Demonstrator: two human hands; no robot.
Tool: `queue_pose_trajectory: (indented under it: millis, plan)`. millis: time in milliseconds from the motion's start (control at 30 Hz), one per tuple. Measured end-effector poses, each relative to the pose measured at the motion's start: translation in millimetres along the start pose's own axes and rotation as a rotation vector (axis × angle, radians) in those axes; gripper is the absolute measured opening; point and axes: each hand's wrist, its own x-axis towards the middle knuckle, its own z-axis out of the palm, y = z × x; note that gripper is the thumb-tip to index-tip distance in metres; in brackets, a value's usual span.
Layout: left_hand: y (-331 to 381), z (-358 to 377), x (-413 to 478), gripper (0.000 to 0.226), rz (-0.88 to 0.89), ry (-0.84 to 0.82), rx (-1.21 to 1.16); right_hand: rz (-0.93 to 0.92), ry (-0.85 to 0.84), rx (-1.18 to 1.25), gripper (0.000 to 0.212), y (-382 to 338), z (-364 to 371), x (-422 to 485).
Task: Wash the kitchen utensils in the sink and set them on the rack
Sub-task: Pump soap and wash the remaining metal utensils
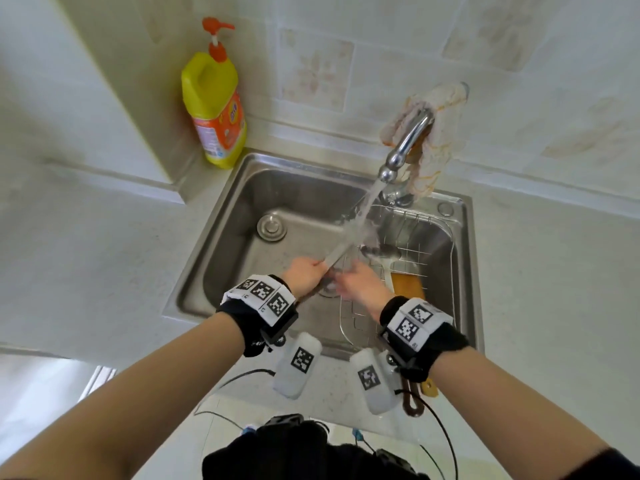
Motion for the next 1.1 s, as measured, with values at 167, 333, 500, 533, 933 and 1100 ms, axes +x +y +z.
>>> queue_pose_trajectory:
  millis: [167, 333, 500, 533, 933, 1100]
  plan:
    - [-3.8, -11.7, -7.3, 0.038, 0.039, 0.009, 0.224, -0.622, 0.128, -0.804, 0.076, 9.7, 15.2, -3.0]
    - [-4.4, -20.2, -17.7, 0.037, 0.055, -0.022, 0.252, -0.367, 0.208, -1.006, 0.083, 23.7, -4.4, 15.0]
    - [-8.1, -23.0, -21.9, 0.037, 0.061, -0.047, 0.285, -0.582, 0.134, -1.061, 0.076, 28.1, 24.3, 0.5]
    - [-9.9, -25.3, -22.7, 0.036, 0.055, -0.050, 0.300, -0.541, 0.155, -1.034, 0.076, 24.5, 23.0, 3.7]
    - [-31.7, -37.7, -40.6, 0.033, 0.165, -0.051, 0.403, -0.609, 0.150, -1.007, 0.043, 26.3, 20.7, 6.9]
    - [-37.3, -37.0, -35.5, 0.032, 0.260, -0.083, 0.548, -0.625, 0.168, -1.049, 0.032, 26.9, 6.4, -1.6]
